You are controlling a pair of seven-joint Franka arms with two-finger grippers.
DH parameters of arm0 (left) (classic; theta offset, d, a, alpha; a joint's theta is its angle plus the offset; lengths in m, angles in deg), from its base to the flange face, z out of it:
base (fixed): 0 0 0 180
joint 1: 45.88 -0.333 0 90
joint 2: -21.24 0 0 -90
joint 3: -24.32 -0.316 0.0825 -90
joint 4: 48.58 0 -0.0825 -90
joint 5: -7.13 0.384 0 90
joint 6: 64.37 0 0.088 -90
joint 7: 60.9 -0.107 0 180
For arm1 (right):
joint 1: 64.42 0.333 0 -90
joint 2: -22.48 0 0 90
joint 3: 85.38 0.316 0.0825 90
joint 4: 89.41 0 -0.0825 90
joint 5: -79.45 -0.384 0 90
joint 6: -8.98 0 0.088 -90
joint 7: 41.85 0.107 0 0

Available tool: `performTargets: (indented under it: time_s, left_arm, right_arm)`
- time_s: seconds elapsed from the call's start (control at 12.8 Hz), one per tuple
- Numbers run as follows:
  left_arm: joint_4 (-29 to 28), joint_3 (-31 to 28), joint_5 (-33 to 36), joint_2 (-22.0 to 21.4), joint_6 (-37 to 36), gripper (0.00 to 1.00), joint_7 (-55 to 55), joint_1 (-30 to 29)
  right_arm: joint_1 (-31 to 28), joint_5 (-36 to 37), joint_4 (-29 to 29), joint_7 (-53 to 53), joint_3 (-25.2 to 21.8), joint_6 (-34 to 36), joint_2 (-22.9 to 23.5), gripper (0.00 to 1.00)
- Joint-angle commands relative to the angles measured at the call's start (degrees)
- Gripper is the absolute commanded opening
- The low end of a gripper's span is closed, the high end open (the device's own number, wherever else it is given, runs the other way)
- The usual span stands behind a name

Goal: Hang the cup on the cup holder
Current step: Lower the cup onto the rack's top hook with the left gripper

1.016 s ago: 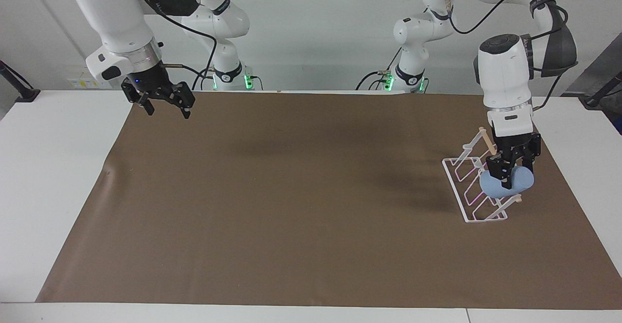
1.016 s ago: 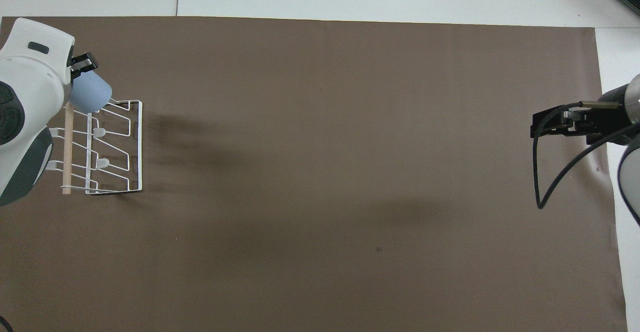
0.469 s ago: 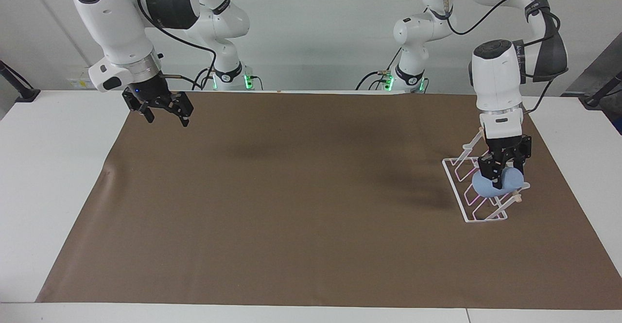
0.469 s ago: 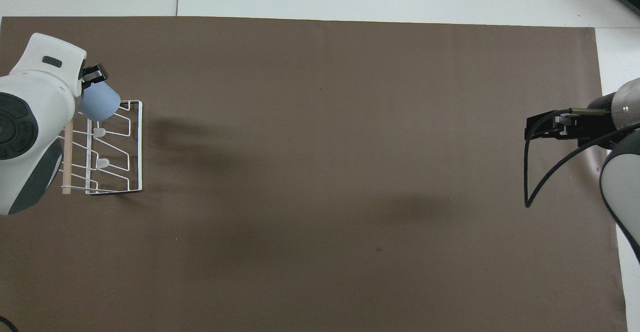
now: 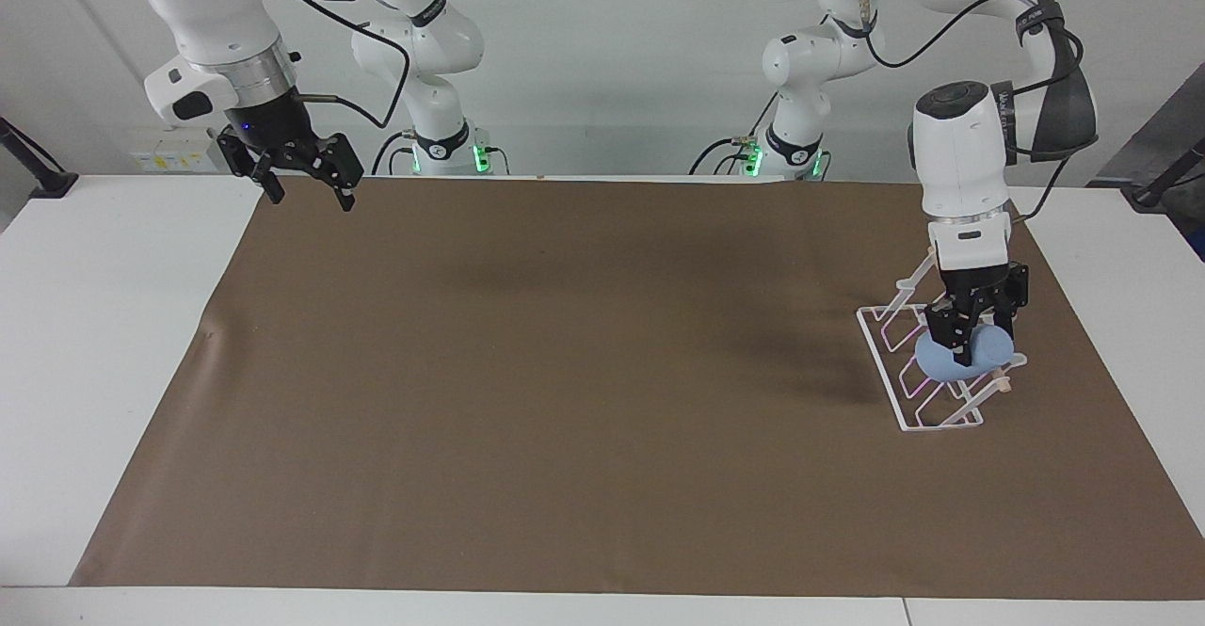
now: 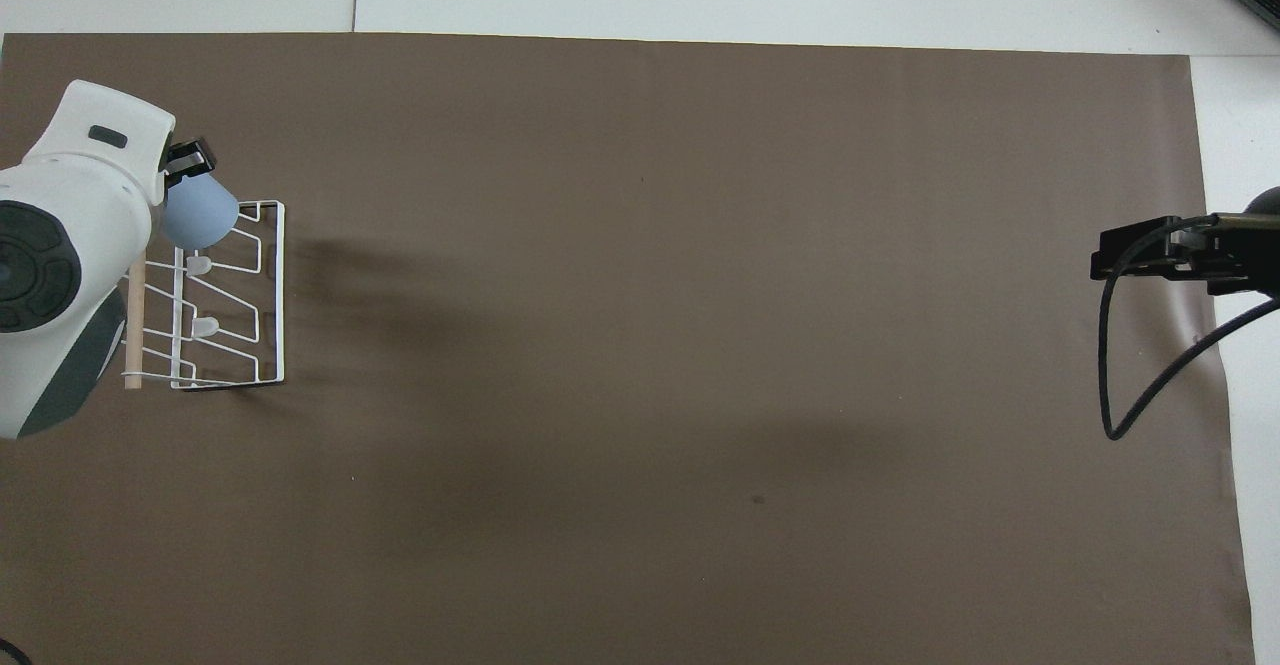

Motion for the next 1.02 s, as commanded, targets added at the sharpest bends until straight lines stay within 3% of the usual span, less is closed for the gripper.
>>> performTargets:
  time_s: [0.0, 0.31, 0.55, 0.94]
  left_arm:
    - [-2.3, 0.3, 1.4, -2.2, 1.4, 1.0, 0.3, -0.9]
    - [-1.4, 0.4, 0.5, -1.5, 0.3, 1.0, -2.3, -0.9]
    - [-0.3, 0.5, -7.1, -1.2, -0.7, 1.0, -5.6, -0.4]
    - [7.1, 0.8, -22.5, -0.9, -20.5, 1.0, -30.8, 0.8]
  right_arm:
    - [-0.1, 0.3, -0.6, -0.2, 0.3, -0.8, -0.2, 1.0]
    - [-0.2, 0.3, -0.5, -0.1, 0.1, 0.2, -0.3, 1.0]
    - [-0.2, 0.3, -0.5, -0.1, 0.1, 0.2, -0.8, 1.0]
    - [-0.2, 0.3, -0.5, -0.1, 0.2, 0.2, -0.8, 1.0]
